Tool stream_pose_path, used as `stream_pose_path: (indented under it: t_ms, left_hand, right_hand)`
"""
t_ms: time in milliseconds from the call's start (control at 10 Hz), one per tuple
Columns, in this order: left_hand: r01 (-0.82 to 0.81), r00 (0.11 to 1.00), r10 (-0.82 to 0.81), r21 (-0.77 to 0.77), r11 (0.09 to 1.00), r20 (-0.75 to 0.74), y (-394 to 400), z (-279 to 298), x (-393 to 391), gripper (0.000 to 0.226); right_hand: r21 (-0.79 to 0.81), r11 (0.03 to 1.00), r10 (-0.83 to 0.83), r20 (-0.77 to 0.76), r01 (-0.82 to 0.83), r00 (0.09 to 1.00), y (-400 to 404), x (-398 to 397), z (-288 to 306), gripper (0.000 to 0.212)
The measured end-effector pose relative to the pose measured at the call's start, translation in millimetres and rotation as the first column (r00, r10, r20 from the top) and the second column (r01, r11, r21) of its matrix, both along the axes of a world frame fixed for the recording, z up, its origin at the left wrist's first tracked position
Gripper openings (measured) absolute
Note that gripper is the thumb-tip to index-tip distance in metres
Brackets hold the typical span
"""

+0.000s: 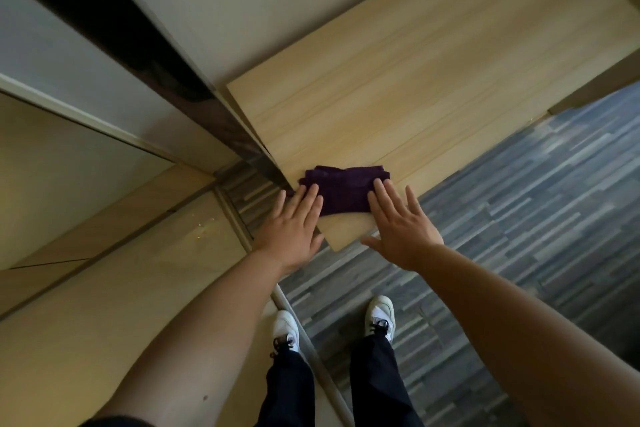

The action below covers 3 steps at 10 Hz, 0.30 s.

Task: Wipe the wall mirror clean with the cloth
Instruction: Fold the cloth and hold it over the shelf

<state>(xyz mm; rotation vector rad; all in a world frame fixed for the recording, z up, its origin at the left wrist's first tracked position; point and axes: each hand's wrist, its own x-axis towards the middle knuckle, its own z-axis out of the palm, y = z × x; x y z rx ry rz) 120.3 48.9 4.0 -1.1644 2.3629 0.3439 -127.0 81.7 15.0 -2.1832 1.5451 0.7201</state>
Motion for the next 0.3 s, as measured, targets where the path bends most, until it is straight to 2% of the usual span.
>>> stream_pose_path:
  t_ms: [100,200,300]
  left_hand:
    - [-0.005,0.998,0.002,0.035,0.999,0.068,-3.8,13.1,-5.2,0.072]
    - [-0.043,0.998,0.037,0.108,0.993,0.051,-9.5,44.6,-8.7,0.067]
    - [-0.188,0.978,0.203,0.212,0.959,-0.051,-8.6,85.7,-9.3,0.054]
  right_hand:
    - [0.06,0.997,0.059,-0.047,-0.056,0.997,-9.3,-2.0,13.7,0.085]
    - [0.102,0.993,0.059,-0.015,-0.057,0.998,-21.4,-2.7,41.1,0.078]
    - [0.155,0.987,-0.058,0.126,0.038,0.99,-39.3,12.4,79.3,0.056]
